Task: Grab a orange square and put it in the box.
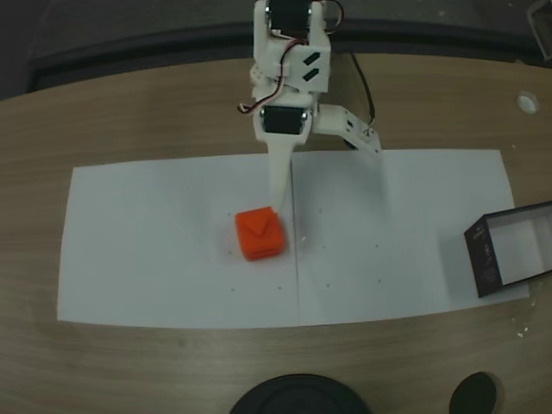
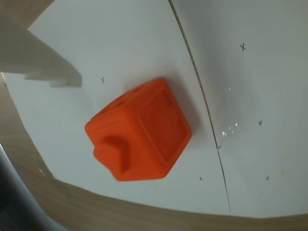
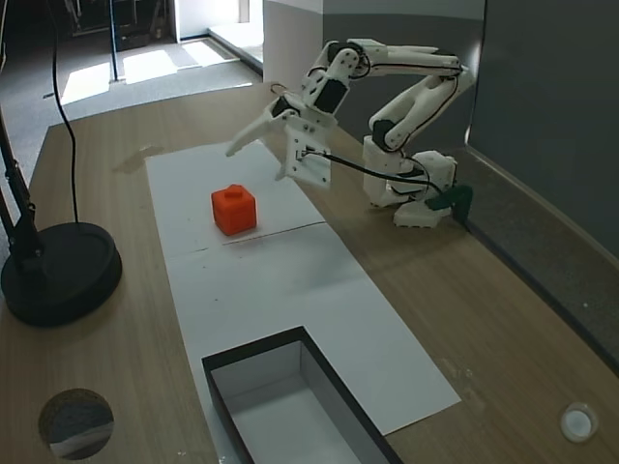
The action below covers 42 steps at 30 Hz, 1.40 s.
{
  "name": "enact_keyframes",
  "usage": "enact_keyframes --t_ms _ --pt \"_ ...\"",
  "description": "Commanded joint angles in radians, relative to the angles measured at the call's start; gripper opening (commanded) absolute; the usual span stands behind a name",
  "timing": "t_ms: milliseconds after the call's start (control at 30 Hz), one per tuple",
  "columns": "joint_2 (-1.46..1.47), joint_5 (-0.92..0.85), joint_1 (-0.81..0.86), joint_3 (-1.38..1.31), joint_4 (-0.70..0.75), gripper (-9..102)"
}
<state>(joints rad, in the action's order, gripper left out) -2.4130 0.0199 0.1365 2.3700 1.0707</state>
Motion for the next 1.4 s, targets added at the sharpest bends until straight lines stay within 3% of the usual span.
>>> enact_keyframes --t_ms 0,167,400,833,1133,1233,1367 --pt "0.31 0.005 0.003 -0.236 0.043 35" --pt "0.594 0.0 0.003 -0.454 0.115 35" --pt "0.752 -0.005 0.005 -0.615 0.123 35" --pt "0.899 -0.061 0.166 -0.684 0.11 35" --pt "0.946 -0.063 0.156 -0.686 0.097 34" --pt "0.953 -0.063 0.156 -0.686 0.097 26" --pt "0.945 -0.063 0.149 -0.698 0.095 3"
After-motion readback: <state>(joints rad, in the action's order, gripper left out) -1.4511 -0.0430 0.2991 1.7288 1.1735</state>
